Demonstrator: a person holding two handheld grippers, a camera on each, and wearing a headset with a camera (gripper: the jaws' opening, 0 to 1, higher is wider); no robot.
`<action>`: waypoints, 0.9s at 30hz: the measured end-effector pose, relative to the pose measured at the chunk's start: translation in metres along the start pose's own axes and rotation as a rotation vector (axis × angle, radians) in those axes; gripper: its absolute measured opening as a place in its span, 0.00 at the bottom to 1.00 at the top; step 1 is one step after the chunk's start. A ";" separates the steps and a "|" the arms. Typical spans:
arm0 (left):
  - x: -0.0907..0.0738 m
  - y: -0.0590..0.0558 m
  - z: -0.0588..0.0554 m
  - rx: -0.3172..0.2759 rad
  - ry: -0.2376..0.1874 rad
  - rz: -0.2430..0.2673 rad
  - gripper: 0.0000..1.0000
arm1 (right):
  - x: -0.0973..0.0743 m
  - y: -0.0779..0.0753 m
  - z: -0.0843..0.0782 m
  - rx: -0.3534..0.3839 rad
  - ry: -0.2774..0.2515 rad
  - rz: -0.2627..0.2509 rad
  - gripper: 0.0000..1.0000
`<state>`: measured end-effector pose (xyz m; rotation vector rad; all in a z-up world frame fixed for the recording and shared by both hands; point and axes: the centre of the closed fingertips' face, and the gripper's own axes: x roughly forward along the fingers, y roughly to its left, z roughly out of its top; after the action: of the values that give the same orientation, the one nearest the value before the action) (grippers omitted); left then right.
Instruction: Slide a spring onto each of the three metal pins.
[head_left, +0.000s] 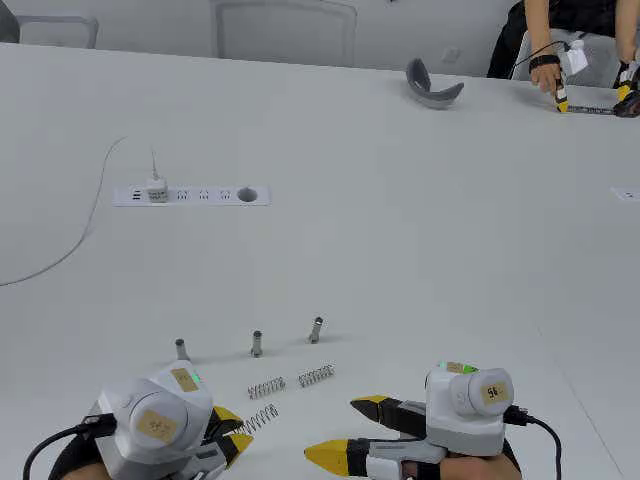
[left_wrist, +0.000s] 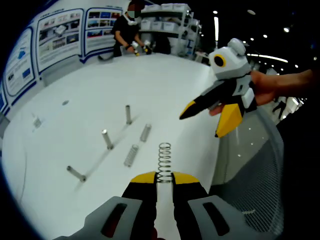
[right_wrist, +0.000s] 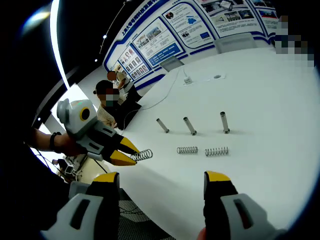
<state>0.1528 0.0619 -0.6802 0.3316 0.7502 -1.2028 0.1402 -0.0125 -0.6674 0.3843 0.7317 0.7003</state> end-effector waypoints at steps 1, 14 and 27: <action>0.001 -0.004 0.001 0.008 0.000 -0.009 0.11 | 0.000 0.002 0.000 0.011 -0.006 0.009 0.67; 0.005 -0.030 0.014 0.062 -0.015 -0.059 0.11 | 0.005 0.021 0.004 0.115 -0.041 0.112 0.46; 0.007 -0.047 0.018 0.075 -0.026 -0.096 0.11 | 0.006 0.032 -0.005 0.178 -0.024 0.181 0.29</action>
<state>0.1165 0.0294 -0.6652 0.3449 0.7063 -1.3261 0.1255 0.0150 -0.6565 0.6267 0.7446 0.8018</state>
